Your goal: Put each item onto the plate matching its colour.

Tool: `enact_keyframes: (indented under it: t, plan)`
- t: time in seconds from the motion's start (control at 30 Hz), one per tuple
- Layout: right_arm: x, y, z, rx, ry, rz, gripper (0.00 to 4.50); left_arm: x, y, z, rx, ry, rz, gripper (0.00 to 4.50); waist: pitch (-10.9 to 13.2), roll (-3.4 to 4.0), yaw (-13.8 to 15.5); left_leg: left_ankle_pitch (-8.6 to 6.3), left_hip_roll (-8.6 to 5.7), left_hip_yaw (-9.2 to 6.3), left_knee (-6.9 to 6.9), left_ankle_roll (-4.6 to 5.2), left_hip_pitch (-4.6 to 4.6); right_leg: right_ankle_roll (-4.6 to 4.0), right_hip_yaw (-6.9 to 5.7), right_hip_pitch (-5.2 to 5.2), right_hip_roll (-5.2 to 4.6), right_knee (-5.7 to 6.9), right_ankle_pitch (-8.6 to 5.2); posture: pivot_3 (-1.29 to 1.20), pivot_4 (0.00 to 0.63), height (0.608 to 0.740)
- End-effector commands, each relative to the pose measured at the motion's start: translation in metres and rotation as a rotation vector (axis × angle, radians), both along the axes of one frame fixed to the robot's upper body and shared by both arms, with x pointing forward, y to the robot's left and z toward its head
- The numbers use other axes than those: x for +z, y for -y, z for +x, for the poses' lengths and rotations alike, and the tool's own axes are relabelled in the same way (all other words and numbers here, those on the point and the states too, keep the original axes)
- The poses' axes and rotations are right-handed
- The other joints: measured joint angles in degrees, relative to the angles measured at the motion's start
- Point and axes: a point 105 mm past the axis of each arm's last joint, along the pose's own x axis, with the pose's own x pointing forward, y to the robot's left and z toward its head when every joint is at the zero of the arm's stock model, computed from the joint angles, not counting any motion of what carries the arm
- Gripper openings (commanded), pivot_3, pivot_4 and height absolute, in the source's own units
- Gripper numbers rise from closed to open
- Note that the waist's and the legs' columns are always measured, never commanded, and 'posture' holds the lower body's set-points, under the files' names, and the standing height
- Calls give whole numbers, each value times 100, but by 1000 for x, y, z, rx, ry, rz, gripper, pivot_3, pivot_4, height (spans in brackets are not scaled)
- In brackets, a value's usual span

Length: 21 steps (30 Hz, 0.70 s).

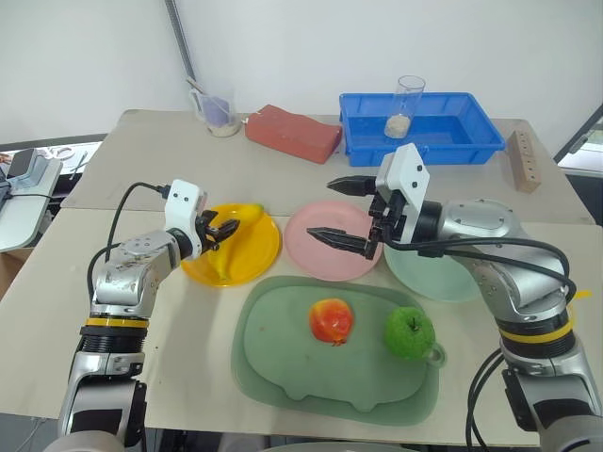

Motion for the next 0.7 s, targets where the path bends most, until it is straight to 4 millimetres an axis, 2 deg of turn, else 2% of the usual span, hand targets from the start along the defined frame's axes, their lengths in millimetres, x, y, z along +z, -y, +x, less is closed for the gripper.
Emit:
enact_keyframes:
  t: [0.03, 0.17, 0.27, 0.33, 0.57, 0.7]
  plan:
    - [10, 8, -1, -34, 54, 6, 4500, 18, -4, 1, -8, 55, 11, 4474, 0, 0, -3, 0, 1, 0, 0, 0, 0, 0, 0, 0, 0, 0, 0, 0, 150, 740]
    - [6, 14, -3, -51, 46, 1, 4500, 39, -10, -1, -38, 111, 29, 4474, 0, 0, -8, 0, 1, 0, -1, 0, 0, 0, -1, -1, 0, 0, 0, 0, 150, 740]
    - [5, 18, -6, -48, 38, 2, 4500, 61, 5, -11, -174, 177, 28, 4474, 1, 0, -1, 0, 2, 0, -1, 0, -1, 1, -1, -2, 1, 0, 0, 0, 150, 740]
    - [1, 23, -7, -55, 34, -12, 4500, 68, 20, -22, -296, 202, 44, 4474, 0, 0, 4, 0, 1, 1, 0, -1, -1, 1, -1, 0, 1, -5, -1, 0, 150, 740]
    - [-12, 32, -27, 19, -32, -65, 4500, 67, 70, -69, -701, 233, 81, 4474, 1, 4, -10, 0, 3, 3, -2, -1, -1, 0, 0, 4, 0, -9, 0, 0, 150, 740]
    - [-21, 37, -43, 81, -98, -98, 4500, 48, 88, -97, -925, 206, 153, 4474, 1, 4, -26, 0, 4, 4, -2, 0, 0, 1, 3, 4, 1, -11, -1, 0, 150, 740]
